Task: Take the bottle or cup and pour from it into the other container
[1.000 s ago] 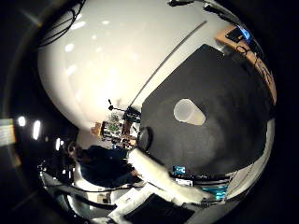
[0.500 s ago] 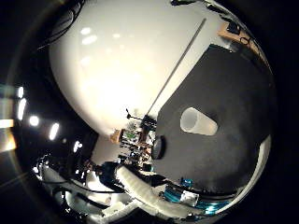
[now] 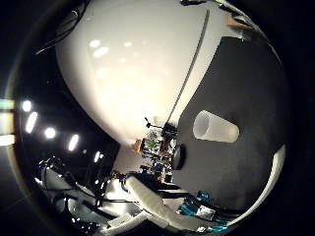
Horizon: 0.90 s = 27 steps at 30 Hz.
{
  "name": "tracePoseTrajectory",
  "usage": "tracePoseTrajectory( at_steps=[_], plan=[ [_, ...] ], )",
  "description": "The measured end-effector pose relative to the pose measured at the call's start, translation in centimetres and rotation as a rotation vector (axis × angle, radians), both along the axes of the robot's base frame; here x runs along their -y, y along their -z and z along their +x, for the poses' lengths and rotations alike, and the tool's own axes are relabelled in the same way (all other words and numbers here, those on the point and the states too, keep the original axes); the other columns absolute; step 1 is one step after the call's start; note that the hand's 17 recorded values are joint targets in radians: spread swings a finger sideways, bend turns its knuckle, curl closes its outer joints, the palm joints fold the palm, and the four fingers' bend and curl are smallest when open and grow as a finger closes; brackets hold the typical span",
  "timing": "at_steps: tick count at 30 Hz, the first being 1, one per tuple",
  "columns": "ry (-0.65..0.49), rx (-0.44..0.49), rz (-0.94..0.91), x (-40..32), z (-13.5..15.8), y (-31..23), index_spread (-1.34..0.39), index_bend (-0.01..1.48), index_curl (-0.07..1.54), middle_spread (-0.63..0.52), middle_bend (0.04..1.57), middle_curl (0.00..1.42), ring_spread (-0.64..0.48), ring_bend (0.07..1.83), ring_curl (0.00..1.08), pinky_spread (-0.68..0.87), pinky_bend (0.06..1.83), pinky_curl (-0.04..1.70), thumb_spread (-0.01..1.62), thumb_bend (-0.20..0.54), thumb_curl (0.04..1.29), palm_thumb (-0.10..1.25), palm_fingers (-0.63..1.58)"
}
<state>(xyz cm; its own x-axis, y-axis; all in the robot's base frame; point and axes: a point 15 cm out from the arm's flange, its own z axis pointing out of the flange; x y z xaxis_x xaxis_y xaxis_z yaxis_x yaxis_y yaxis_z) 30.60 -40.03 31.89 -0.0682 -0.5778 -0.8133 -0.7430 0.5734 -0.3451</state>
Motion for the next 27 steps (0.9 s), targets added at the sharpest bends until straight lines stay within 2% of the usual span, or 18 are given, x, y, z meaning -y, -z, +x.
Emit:
tracePoseTrajectory(
  at_steps=[5, 27],
  plan=[
    [-0.008, -0.017, 0.051, -0.2, 0.4, 2.2, -0.25, 0.14, 0.24, 0.16, 0.28, 0.33, 0.21, 0.55, 0.23, 0.48, 0.83, 0.25, 0.98, -0.025, 0.29, 0.3, 0.02],
    [-0.136, -0.038, 0.065, -5.5, 5.8, 4.9, -0.24, 0.14, 0.24, 0.21, 0.27, 0.33, 0.22, 0.53, 0.24, 0.49, 0.83, 0.25, 0.94, -0.031, 0.29, 0.34, 0.0]
  ],
)
